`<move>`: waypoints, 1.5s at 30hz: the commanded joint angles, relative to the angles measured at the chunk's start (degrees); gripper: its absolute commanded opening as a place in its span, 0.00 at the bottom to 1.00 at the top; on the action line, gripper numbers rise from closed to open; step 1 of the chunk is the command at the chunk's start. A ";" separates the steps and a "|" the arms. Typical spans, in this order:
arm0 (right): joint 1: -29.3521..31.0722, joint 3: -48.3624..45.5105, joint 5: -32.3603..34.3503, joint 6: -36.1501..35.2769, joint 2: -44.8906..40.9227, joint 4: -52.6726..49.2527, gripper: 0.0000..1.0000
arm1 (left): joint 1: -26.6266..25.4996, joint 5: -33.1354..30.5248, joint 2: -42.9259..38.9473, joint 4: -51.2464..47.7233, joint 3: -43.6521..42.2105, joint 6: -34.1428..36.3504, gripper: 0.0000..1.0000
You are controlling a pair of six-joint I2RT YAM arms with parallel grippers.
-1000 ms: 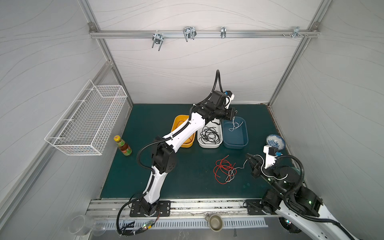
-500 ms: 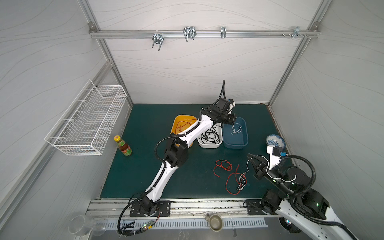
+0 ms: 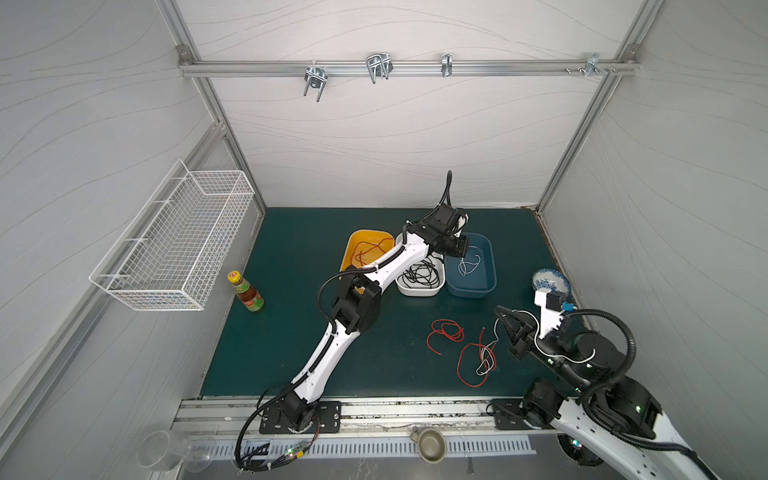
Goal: Untangle the cables
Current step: 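Lower the white wire into the blue tub and open the left gripper, then withdraw the left gripper while the right carries a white wire to the blue tub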
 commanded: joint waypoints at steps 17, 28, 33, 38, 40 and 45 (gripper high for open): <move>-0.08 5.38 0.93 -3.05 5.90 3.62 0.00 | -0.01 -1.58 -9.49 -4.00 -1.64 3.06 0.45; -0.21 13.63 3.44 -5.52 14.68 3.16 0.00 | 0.51 -6.12 -29.87 0.67 -22.77 1.25 0.58; -0.19 20.63 2.89 -7.23 20.41 2.60 0.00 | 0.55 -7.93 -38.76 0.15 -30.49 0.71 0.61; -0.18 28.63 1.71 -8.86 26.63 1.02 0.00 | 0.54 -7.97 -48.78 4.35 -42.96 -1.92 0.63; -0.16 30.48 1.44 -9.25 28.25 1.16 0.00 | 0.58 -7.28 -51.72 4.87 -46.61 -2.84 0.63; -0.20 35.11 0.13 -9.96 32.04 1.19 0.00 | 0.30 -4.77 -57.95 4.37 -53.62 -4.04 0.63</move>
